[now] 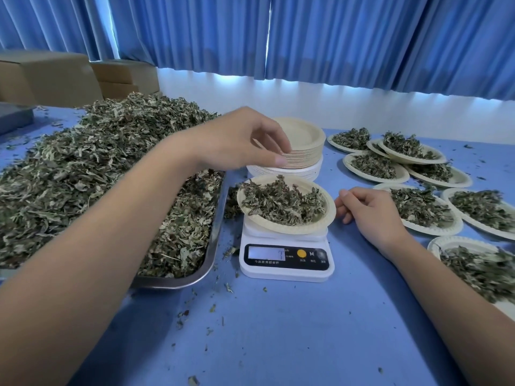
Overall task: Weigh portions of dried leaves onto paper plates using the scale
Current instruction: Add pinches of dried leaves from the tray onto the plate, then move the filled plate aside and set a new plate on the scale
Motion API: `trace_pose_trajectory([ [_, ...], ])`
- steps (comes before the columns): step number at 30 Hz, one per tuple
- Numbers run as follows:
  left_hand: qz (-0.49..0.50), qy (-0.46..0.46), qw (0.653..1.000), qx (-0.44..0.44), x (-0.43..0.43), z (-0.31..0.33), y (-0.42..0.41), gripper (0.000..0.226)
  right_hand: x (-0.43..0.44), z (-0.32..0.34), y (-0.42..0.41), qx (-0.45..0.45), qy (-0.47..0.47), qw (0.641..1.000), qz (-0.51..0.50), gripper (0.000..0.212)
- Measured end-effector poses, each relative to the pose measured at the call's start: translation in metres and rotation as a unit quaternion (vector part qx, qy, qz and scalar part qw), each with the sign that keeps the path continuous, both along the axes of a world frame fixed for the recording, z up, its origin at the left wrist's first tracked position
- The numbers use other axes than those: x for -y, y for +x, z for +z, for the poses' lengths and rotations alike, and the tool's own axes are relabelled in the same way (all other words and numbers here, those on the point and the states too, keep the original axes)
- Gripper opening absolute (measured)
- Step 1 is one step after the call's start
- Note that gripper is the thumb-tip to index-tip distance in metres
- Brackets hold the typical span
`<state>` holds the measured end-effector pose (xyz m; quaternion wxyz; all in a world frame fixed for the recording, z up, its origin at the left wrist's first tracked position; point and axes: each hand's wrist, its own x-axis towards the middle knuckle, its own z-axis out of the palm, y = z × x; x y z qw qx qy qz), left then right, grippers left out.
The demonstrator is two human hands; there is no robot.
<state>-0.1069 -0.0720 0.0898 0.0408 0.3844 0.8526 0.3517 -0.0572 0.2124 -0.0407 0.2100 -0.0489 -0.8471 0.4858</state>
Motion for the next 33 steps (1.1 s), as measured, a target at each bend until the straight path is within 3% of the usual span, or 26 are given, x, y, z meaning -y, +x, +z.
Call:
trace_pose_trajectory([
  [2,0.054,-0.032,0.997,-0.05,0.01,0.001,-0.01,0.015,0.0,0.0,0.0,0.001,0.0,1.0,0.001,0.036],
  [4,0.113,-0.14,0.979,-0.091,0.019,-0.002,-0.022,0.016,0.0,-0.001,-0.001,0.001,0.003,1.0,0.0,0.036],
  [6,0.151,-0.265,0.949,-0.077,0.024,-0.011,-0.029,0.02,-0.001,0.0,-0.001,0.001,0.006,1.0,0.001,0.036],
  [8,0.16,-0.323,0.932,-0.039,0.025,-0.021,-0.033,0.023,0.0,0.0,0.0,0.002,0.009,1.0,0.002,0.036],
  [11,0.171,-0.246,0.954,0.0,0.022,-0.029,-0.037,0.031,0.001,0.003,0.001,-0.002,0.005,1.0,0.005,0.038],
  [14,0.198,-0.163,0.966,-0.035,0.014,-0.031,-0.037,0.031,0.003,0.008,0.004,0.005,-0.03,0.999,0.011,0.043],
  [20,0.156,-0.218,0.963,-0.002,-0.008,-0.043,-0.024,0.033,0.008,0.016,0.01,0.084,-0.085,0.992,0.045,0.046],
  [25,0.18,-0.163,0.97,-0.004,-0.021,-0.047,-0.018,0.03,0.008,0.029,0.013,0.09,-0.137,0.986,0.03,0.031],
  [33,0.173,-0.001,0.975,0.142,-0.097,-0.038,-0.018,0.024,-0.056,0.068,0.033,0.105,-0.094,0.987,-0.078,0.027],
])
